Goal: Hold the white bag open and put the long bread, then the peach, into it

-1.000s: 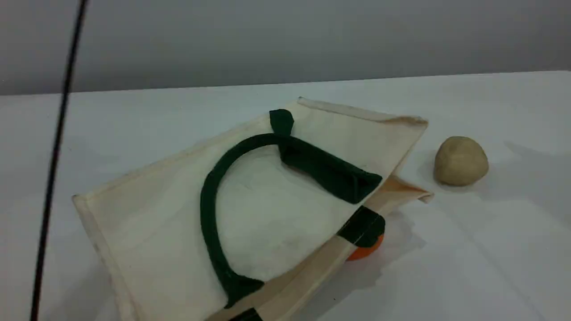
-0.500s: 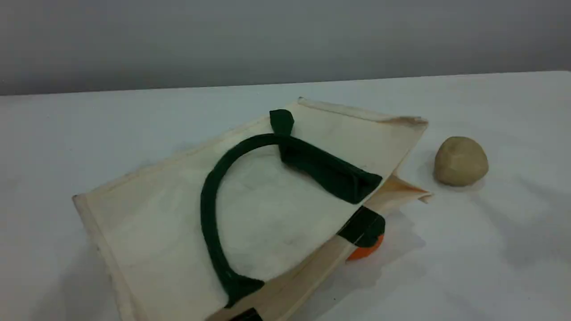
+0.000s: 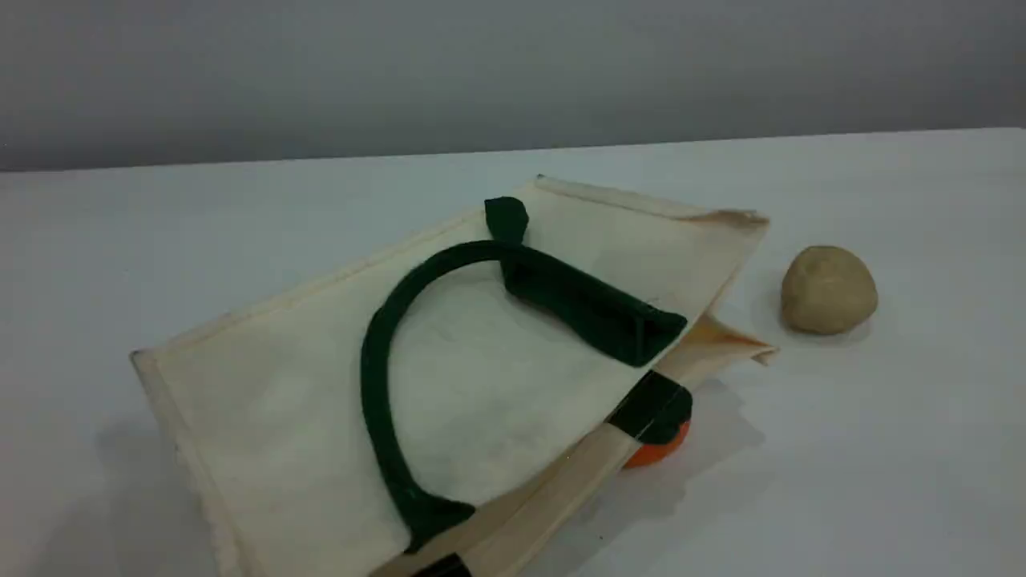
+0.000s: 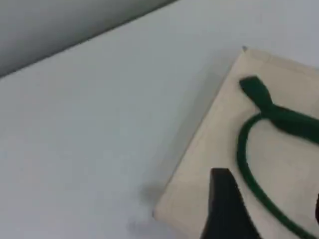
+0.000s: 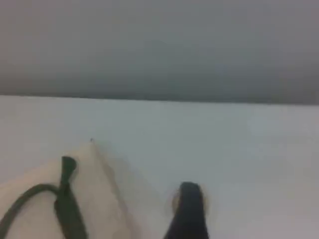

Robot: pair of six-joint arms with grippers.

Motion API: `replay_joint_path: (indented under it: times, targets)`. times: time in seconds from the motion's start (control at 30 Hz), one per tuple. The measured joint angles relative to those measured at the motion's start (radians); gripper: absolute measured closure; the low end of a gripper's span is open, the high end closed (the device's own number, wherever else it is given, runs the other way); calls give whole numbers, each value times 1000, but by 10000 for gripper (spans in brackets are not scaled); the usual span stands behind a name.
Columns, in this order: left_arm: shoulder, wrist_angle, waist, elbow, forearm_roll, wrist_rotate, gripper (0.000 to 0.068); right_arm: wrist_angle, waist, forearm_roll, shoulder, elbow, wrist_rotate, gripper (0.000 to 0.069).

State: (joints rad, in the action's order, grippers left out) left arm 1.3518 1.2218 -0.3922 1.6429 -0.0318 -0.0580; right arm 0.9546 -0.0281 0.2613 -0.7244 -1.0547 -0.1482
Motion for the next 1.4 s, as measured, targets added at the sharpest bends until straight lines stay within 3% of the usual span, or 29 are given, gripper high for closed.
replay_joint_path:
  times: [0.23, 0.43, 0.8, 0.93, 1.13, 1.4]
  targets:
    - [-269, 0, 0, -244, 3, 6, 303, 179, 0, 2, 204, 0, 47, 139]
    - [-509, 0, 0, -450, 3, 14, 303, 258, 0, 2, 334, 35, 53, 139]
    - [-978, 1, 0, -732, 1, 21, 303, 251, 4, 0, 586, 282, 53, 139]
    - [-1094, 1, 0, -826, -21, 22, 303, 211, 59, -57, 640, 381, 50, 139]
    - [-1122, -2, 0, -963, -77, 47, 303, 186, 138, -158, 643, 469, 70, 139]
    - [-1121, -28, 0, -1080, -74, 48, 303, 114, 142, -161, 643, 546, 70, 139]
